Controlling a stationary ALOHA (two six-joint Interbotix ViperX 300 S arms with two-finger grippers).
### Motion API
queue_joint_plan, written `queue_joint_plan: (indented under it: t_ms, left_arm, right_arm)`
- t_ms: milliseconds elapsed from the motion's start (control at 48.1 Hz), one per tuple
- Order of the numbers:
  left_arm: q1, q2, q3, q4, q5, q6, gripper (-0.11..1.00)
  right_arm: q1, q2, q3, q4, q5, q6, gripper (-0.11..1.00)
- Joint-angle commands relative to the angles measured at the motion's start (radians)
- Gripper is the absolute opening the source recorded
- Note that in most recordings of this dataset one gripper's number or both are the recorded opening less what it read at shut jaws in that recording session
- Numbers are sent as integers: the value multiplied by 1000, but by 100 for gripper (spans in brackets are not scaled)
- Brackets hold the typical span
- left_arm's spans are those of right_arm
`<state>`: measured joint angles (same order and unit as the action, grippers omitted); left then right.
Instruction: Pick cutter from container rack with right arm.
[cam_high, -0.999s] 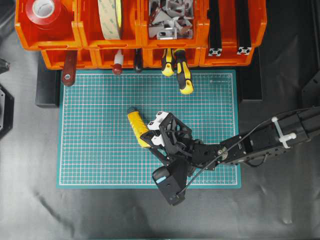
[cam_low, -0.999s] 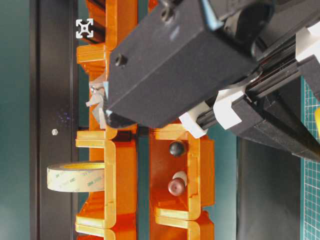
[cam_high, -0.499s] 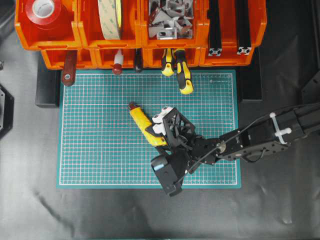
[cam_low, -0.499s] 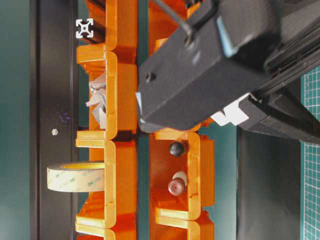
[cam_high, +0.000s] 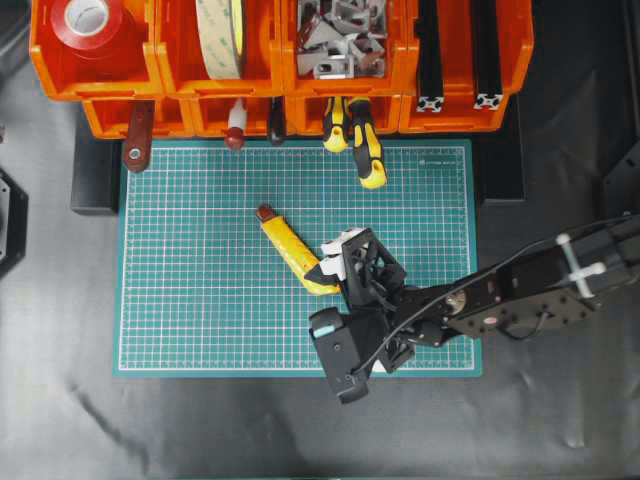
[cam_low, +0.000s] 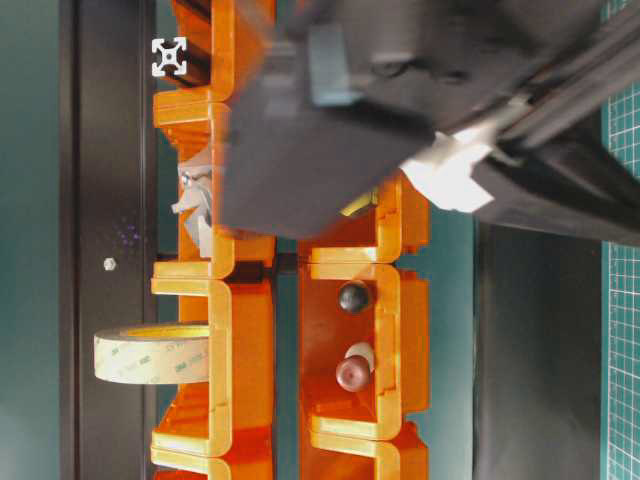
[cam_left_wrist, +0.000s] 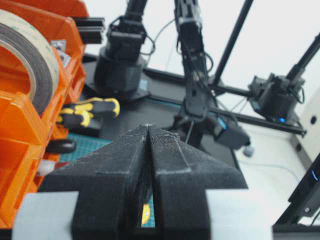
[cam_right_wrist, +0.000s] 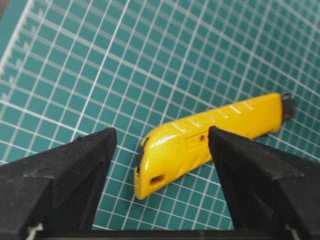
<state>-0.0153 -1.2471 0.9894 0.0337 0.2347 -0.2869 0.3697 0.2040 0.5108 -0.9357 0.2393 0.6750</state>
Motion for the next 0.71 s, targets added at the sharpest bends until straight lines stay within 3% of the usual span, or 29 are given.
queue_joint_plan:
  t_ms: [0,166,478,686]
  left_arm:
    - [-3,9,-29,3,-5,-3,1]
    - [-8,12,-28,2,-2,-2,1]
    - [-21,15,-25,2,37,2,1]
    - [-38,17,-21,2,80,2,1]
  right_arm:
    - [2,-61,-17,25,6,0,73]
    - [-3,-127,-6,89,-2,2,73]
    - [-3,-295,67,164,-54,6,73]
    - [-3,-391,146,184,-75,84,73]
